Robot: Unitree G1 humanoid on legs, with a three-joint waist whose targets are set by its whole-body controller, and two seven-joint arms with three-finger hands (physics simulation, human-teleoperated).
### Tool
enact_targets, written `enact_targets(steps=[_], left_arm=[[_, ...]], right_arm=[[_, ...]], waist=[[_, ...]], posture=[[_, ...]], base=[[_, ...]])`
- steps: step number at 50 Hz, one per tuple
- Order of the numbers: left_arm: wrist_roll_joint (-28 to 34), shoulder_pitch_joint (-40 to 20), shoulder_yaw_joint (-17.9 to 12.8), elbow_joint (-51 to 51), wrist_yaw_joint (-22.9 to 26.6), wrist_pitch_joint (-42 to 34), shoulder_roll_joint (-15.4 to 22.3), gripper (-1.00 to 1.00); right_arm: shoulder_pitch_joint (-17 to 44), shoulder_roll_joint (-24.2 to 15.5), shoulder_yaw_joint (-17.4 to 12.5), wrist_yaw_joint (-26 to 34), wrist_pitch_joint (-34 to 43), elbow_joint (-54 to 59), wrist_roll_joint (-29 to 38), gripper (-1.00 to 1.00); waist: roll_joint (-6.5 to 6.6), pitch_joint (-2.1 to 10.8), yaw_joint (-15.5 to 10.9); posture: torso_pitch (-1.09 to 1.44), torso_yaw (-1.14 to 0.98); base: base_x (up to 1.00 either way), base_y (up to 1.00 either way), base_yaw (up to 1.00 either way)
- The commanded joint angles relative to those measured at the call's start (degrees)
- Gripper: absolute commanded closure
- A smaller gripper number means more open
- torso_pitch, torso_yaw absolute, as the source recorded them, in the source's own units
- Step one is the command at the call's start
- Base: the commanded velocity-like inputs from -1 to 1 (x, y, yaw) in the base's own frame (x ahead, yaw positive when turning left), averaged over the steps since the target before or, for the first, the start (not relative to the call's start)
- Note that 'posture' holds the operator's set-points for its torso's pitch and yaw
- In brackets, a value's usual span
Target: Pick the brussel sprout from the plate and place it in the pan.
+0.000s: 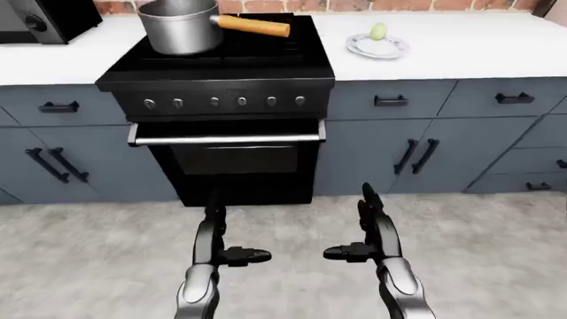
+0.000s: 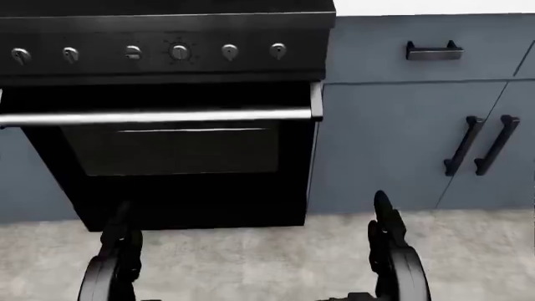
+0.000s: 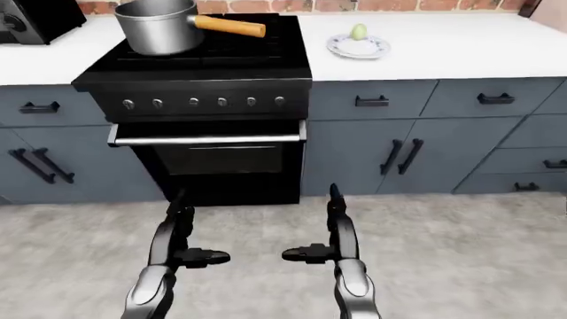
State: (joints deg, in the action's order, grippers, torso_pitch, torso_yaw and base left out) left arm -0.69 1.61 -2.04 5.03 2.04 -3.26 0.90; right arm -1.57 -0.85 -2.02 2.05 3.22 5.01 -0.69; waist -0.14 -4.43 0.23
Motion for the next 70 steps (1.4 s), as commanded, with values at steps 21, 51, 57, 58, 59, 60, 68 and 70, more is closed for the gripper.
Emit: enact_targets(steps=[21,51,57,58,59,60,68,70], left_arm=[[-1.7,-0.14,-0.17,-10.66,-0.39,-0.43,-0.14,-1.0],[-7.85,-29.77,-6.12,-6.92,-7.44,-22.93,7.44,-1.0],[-8.02,-35.03,-5.84,-7.21,-8.6,-27.41,9.02,-1.0],[-9.07,-36.33,-6.79,-7.23,-9.44,-29.01,8.98,-1.0],[-9.48,-37.16,-6.92,-9.01,-10.07,-30.89,9.51,-1.0],[-9.83,-37.64,-6.78,-10.45,-10.11,-32.81,10.02,-1.0],[-13.94,-41.53,-8.96,-18.28,-11.76,-43.21,12.37,-1.0],[-15.42,-42.4,-9.52,-20.91,-12.48,-45.81,13.22,-1.0]], right_arm=[[1.14,-0.59,-0.09,-0.77,-3.8,-3.58,3.23,-1.0],[24.4,-9.14,-7.47,-0.84,30.17,-19.16,0.89,-1.0],[30.13,-11.88,-8.21,-2.04,36.8,-21.82,1.02,-1.0],[30.65,-13.19,-7.39,-1.87,38.48,-23.19,2.78,-1.0],[31.25,-13.39,-7.89,-1.6,39.02,-24.57,3.05,-1.0],[32.04,-13.61,-8.41,-0.74,41.54,-26.19,2.51,-1.0],[39.08,-16.26,-11.02,-1.4,56.73,-37.2,0.18,-1.0],[39.17,-16.01,-10.51,-1.56,56.99,-37.97,-0.64,-1.0]], waist=[[-0.22,4.98,-0.44],[-0.42,4.97,-0.54],[-0.48,4.87,-0.6],[-0.49,4.85,-0.62],[-0.54,4.78,-0.69],[-0.5,4.73,-0.73],[-0.37,3.96,-0.72],[-0.29,3.91,-0.72]], posture=[[0.0,0.0],[0.0,0.0],[0.0,0.0],[0.0,0.0],[0.0,0.0],[0.0,0.0],[0.0,0.0],[0.0,0.0]], base=[[0.0,0.0,0.0],[0.0,0.0,0.0],[0.0,0.0,0.0],[0.0,0.0,0.0],[0.0,0.0,0.0],[0.0,0.0,0.0],[0.0,0.0,0.0],[0.0,0.0,0.0]])
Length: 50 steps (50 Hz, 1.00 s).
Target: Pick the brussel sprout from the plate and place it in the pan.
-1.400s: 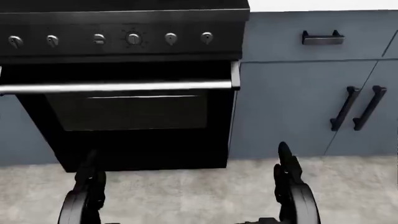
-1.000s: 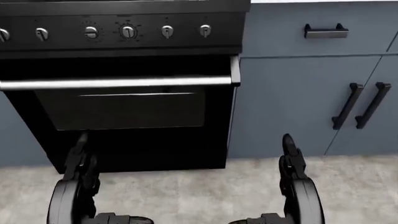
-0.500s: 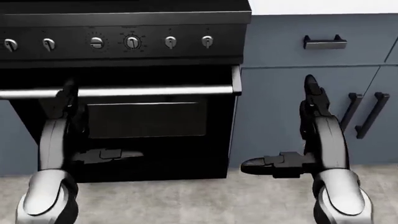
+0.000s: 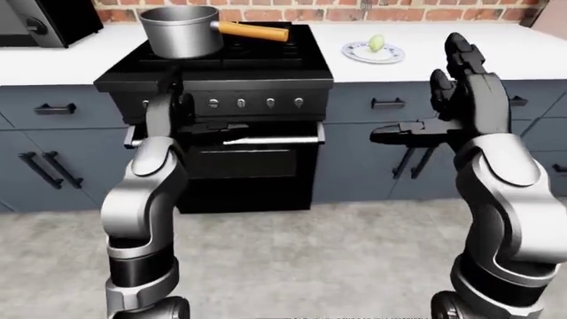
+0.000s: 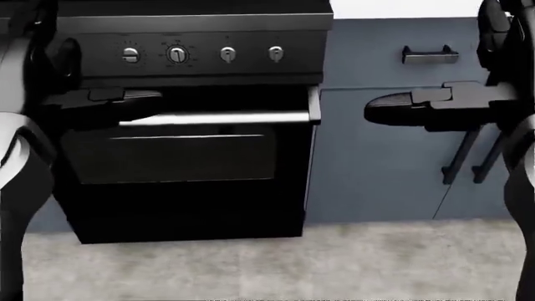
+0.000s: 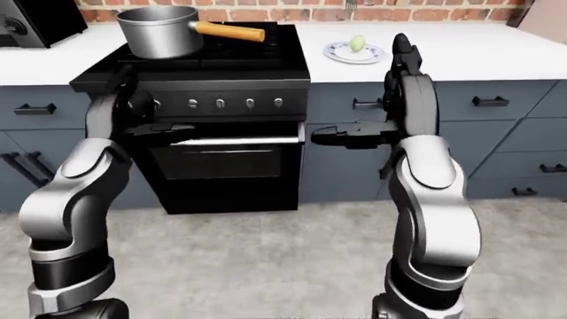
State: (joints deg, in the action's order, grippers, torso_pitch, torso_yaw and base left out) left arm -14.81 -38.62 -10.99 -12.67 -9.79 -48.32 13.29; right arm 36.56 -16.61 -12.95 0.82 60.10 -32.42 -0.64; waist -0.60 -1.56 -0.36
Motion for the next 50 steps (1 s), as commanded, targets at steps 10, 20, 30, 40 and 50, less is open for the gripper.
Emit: enact_targets(steps=[10,20,30,40,50], left_arm=[[-5.82,-3.69,-1.66,-8.29,-3.46,-4.17,2.15,-1.0],[-10.5,-4.53,-2.39,-9.56,-6.03,-4.89,3.6,-1.0],[-13.87,-4.81,-2.66,-9.36,-8.54,-5.04,4.36,-1.0],[-14.14,-5.09,-2.31,-8.1,-8.96,-4.2,4.86,-1.0],[-14.56,-5.03,-2.28,-8.43,-9.49,-4.49,5.08,-1.0]], right_arm=[[2.8,-1.47,-0.13,0.35,3.9,-4.99,-2.67,-1.0],[3.68,-2.09,-0.33,-0.15,4.78,-6.37,-3.8,-1.0],[3.58,-2.47,-0.82,-0.77,4.74,-6.33,-4.57,-1.0],[3.65,-2.58,-0.82,-1.48,4.21,-5.59,-5.05,-1.0],[3.72,-2.75,-0.47,-1.4,3.77,-5.69,-5.42,-1.0]], waist=[[0.63,1.71,0.04],[-1.21,-0.45,0.08],[4.18,0.01,0.33],[0.09,-0.05,-0.88],[-1.51,-1.81,-0.29]], posture=[[0.0,0.0],[0.0,0.0],[0.0,0.0],[0.0,0.0],[0.0,0.0]], base=[[0.02,0.0,0.0],[0.26,0.0,0.0],[0.32,0.0,0.0],[0.32,0.0,0.0],[0.08,0.0,0.0]])
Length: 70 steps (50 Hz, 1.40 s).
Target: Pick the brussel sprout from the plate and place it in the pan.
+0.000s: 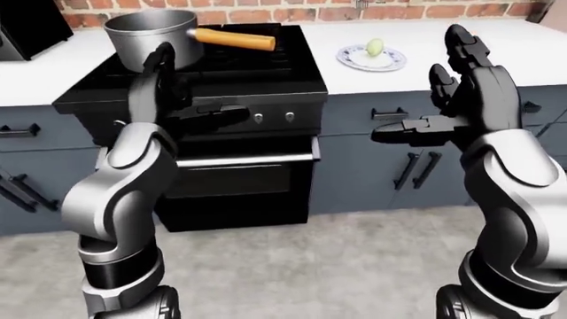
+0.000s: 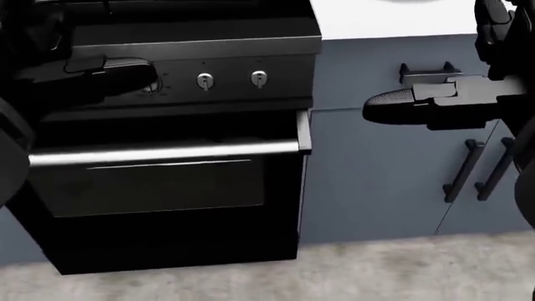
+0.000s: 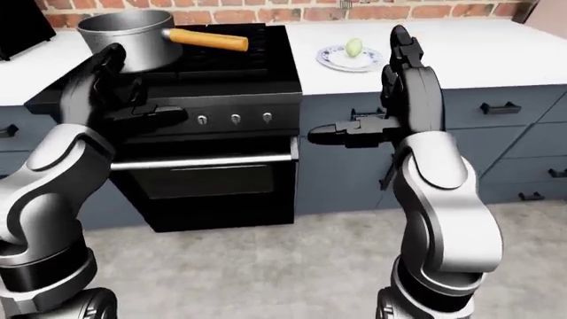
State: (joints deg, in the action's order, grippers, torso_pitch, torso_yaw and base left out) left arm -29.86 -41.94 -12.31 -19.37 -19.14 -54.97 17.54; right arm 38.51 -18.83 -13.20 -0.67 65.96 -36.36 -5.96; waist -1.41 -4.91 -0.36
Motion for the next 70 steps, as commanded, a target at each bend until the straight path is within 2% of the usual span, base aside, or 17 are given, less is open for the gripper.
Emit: enact_targets(steps=[1,4,5,12,17,20,21,23,34,42,45,47,48,50,64,69,70], left_arm=[[0.57,-1.72,-0.93,-1.55,-0.04,2.34,0.83,-1.0],[0.53,-1.8,-1.04,-1.64,-0.14,2.12,0.85,-1.0],[0.42,-1.87,-1.12,-1.83,-0.27,1.85,0.86,-1.0],[0.59,-1.63,-1.04,-1.45,-0.12,2.31,0.9,-1.0],[0.95,-1.37,-0.87,-0.95,0.23,3.05,0.83,-1.0],[1.47,-1.3,-0.8,-0.05,0.64,3.85,0.88,-1.0],[1.62,-1.32,-0.73,0.06,0.69,3.96,0.86,-1.0],[1.66,-1.68,-0.81,-0.46,0.44,3.31,0.86,-1.0],[1.17,-2.01,-1.08,-1.26,-0.07,2.26,0.88,-1.0],[1.17,-1.88,-1.1,-0.56,0.17,2.92,0.99,-1.0],[1.28,-1.74,-1.06,-0.44,0.27,3.16,0.98,-1.0],[1.23,-1.86,-1.13,-0.42,0.25,3.05,1.03,-1.0],[1.34,-1.81,-1.07,-0.18,0.36,3.34,1.04,-1.0],[1.67,-1.64,-0.91,0.39,0.64,4.04,1.01,-1.0],[1.33,-1.81,-1.04,-0.43,0.1,3.12,0.91,-1.0],[1.45,-1.44,-0.99,-0.51,0.16,3.4,0.83,-1.0],[1.31,-1.72,-1.1,-0.61,0.04,3.02,0.91,-1.0]], right_arm=[[1.87,-0.46,-0.31,0.07,-1.92,-1.77,-0.2,-1.0],[1.91,-0.51,-0.3,0.05,-1.33,-1.84,-0.37,-1.0],[1.97,-0.59,-0.31,0.1,-1.18,-1.94,-0.42,-1.0],[1.94,-0.6,-0.16,0.21,-0.98,-2.1,-0.52,-1.0],[1.97,-0.53,-0.06,0.2,-0.96,-2.12,-0.42,-1.0],[1.99,-0.38,0.1,0.16,-1.09,-1.98,-0.31,-1.0],[2.0,-0.44,0.11,0.21,-1.14,-1.9,-0.27,-1.0],[2.15,-0.46,0.02,0.28,-1.14,-1.77,-0.26,-1.0],[2.23,-0.45,-0.05,0.4,-0.8,-1.97,-0.33,-1.0],[1.75,-0.3,0.08,0.48,-1.38,-1.69,-0.24,-1.0],[1.89,-0.33,0.01,0.54,-1.09,-1.88,-0.29,-1.0],[1.97,-0.35,0.08,0.54,-1.13,-1.79,-0.26,-1.0],[2.01,-0.35,0.11,0.54,-1.09,-1.8,-0.26,-1.0],[1.94,-0.32,0.26,0.65,-1.24,-1.81,-0.23,-1.0],[1.83,-0.4,0.29,1.41,-1.02,-1.94,0.05,-1.0],[1.56,-0.34,0.45,1.53,-1.07,-2.11,0.27,-1.0],[1.57,-0.36,0.5,1.57,-1.15,-2.05,0.37,-1.0]], waist=[[-0.2,1.4,-0.09],[4.28,3.67,0.49],[3.03,3.66,-0.04],[4.0,4.92,-0.57],[0.8,4.55,-0.72],[-5.28,5.81,-0.47],[-1.72,4.78,-0.63],[-1.92,4.91,-0.46],[4.72,3.93,-0.12],[3.79,4.73,-0.47],[1.4,3.96,-0.71],[-3.03,5.08,-0.7],[-3.03,5.68,-0.85],[-1.75,3.92,-0.54],[2.43,2.73,-0.15],[7.67,3.76,0.41],[4.95,2.5,-0.12]], posture=[[0.0,0.0],[0.0,0.0],[0.0,0.0],[0.0,0.0],[0.0,0.0],[0.0,0.0],[0.0,0.0],[0.0,0.0],[0.0,0.0],[0.0,0.0],[0.0,0.0],[0.0,0.0],[0.0,0.0],[0.0,0.0],[0.0,0.0],[0.0,0.0],[0.0,0.0]], base=[[0.0,0.0,0.0],[0.0,-0.07,0.0],[0.0,-0.24,0.0],[0.0,-0.29,0.0],[0.0,-0.35,0.0],[0.0,-0.36,0.0],[0.0,-0.36,0.0],[0.0,-0.36,0.0],[0.0,-0.36,0.0],[0.0,-0.36,0.0],[0.01,-0.36,0.0],[0.02,-0.36,0.0],[0.04,-0.37,0.0],[0.06,-0.34,0.0],[0.2,-0.08,0.0],[0.37,-0.01,0.0],[0.36,-0.01,0.0]])
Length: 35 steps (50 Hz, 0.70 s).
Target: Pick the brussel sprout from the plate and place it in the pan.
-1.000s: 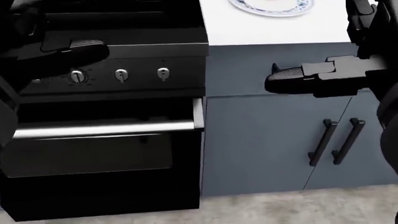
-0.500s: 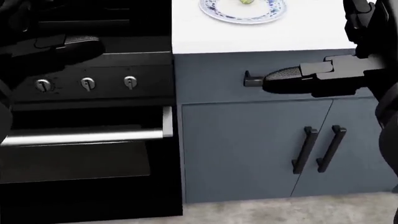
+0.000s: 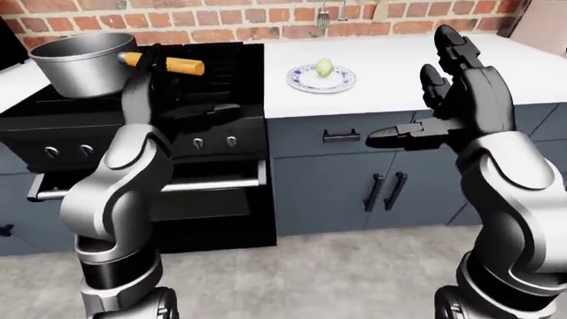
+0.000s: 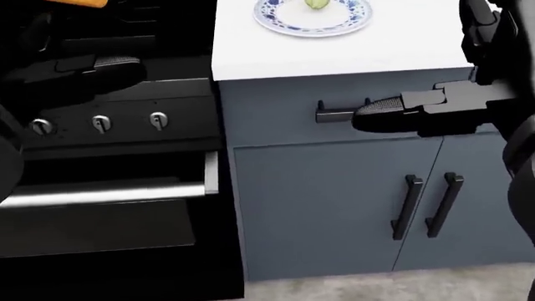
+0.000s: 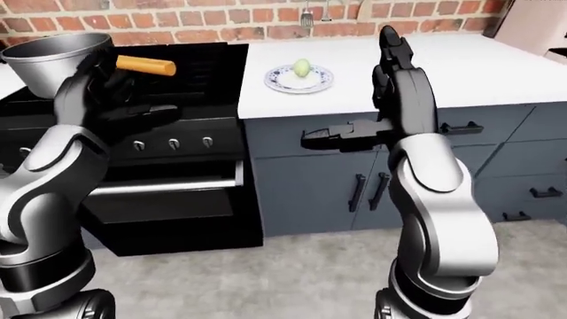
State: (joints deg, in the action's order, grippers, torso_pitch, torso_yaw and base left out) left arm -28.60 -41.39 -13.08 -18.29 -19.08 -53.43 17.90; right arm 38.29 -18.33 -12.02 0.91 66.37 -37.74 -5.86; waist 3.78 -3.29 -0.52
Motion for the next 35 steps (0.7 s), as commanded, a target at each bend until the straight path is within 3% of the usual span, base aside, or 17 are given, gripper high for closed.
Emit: enact_targets(steps=[1,3,9,12,14,15,16,18,20,26,29,34,35], left_arm=[[-0.03,-2.37,-0.38,-1.75,-0.11,1.31,0.59,-1.0],[0.36,-2.24,-0.14,-0.94,0.23,2.12,0.6,-1.0],[0.47,-2.36,-0.18,-0.88,0.41,2.14,0.63,-1.0],[0.77,-2.18,-0.02,-0.94,0.6,2.67,0.55,-1.0],[0.77,-2.43,-0.22,-1.22,0.56,2.51,0.68,-1.0],[0.95,-2.31,-0.12,-0.97,0.71,2.89,0.66,-1.0],[1.13,-2.14,0.01,-0.82,0.85,3.14,0.63,-1.0],[1.12,-2.16,-0.05,-1.19,0.79,2.68,0.62,-1.0],[0.96,-2.3,-0.15,-1.67,0.65,2.15,0.59,-1.0],[1.05,-2.42,-0.08,-1.56,0.53,2.08,0.44,-1.0],[1.03,-2.37,-0.11,-1.45,0.56,2.26,0.45,-1.0],[0.95,-2.42,-0.24,-1.46,0.52,2.13,0.5,-1.0],[0.77,-2.54,-0.33,-1.79,0.32,1.67,0.53,-1.0]], right_arm=[[1.82,-0.96,-0.54,0.05,-1.62,-0.54,0.46,-1.0],[2.19,-0.89,-0.38,0.03,-1.13,-0.7,0.68,-1.0],[2.39,-0.81,-0.45,0.24,-0.83,-0.71,1.01,-1.0],[2.31,-0.7,-0.58,0.34,-0.98,-0.74,1.09,-1.0],[2.4,-0.63,-0.57,0.35,-1.07,-0.8,1.15,-1.0],[2.52,-0.59,-0.5,0.31,-0.95,-0.91,1.17,-1.0],[2.62,-0.6,-0.47,0.31,-0.83,-1.07,1.19,-1.0],[3.67,-1.07,0.04,0.28,0.4,-1.84,1.45,-1.0],[3.95,-1.12,0.15,0.51,0.55,-2.01,1.67,-1.0],[3.98,-1.09,0.0,0.88,0.27,-1.71,2.12,-1.0],[3.8,-1.06,0.05,1.09,0.13,-1.68,2.32,-1.0],[3.6,-0.88,0.52,1.37,0.11,-1.59,2.84,-1.0],[3.58,-0.9,0.5,1.5,0.18,-1.69,2.9,-1.0]], waist=[[0.67,0.92,0.74],[-0.01,1.9,0.3],[-3.45,1.75,-0.67],[-4.15,2.23,-0.55],[-5.28,2.76,-0.67],[-6.55,3.0,-0.76],[-6.59,3.34,-0.63],[-7.92,0.91,-0.85],[-7.36,1.76,-0.25],[-6.79,0.93,0.01],[-5.54,1.01,0.09],[-2.72,2.25,-0.19],[-3.28,2.56,0.25]], posture=[[0.0,0.0],[0.0,0.0],[0.0,0.0],[0.0,0.0],[0.0,0.0],[0.0,0.0],[0.0,0.0],[0.0,0.0],[0.0,0.0],[0.0,0.0],[0.0,0.0],[0.0,0.0],[0.0,0.0]], base=[[0.36,0.0,0.0],[0.37,0.0,0.0],[0.36,-0.04,0.0],[0.36,-0.32,0.0],[0.36,-0.33,0.0],[0.33,-0.3,0.0],[0.32,-0.28,0.0],[0.32,-0.27,0.0],[0.32,-0.22,0.0],[0.09,-0.04,0.0],[0.0,0.0,0.0],[0.0,0.0,0.0],[0.0,0.0,0.0]])
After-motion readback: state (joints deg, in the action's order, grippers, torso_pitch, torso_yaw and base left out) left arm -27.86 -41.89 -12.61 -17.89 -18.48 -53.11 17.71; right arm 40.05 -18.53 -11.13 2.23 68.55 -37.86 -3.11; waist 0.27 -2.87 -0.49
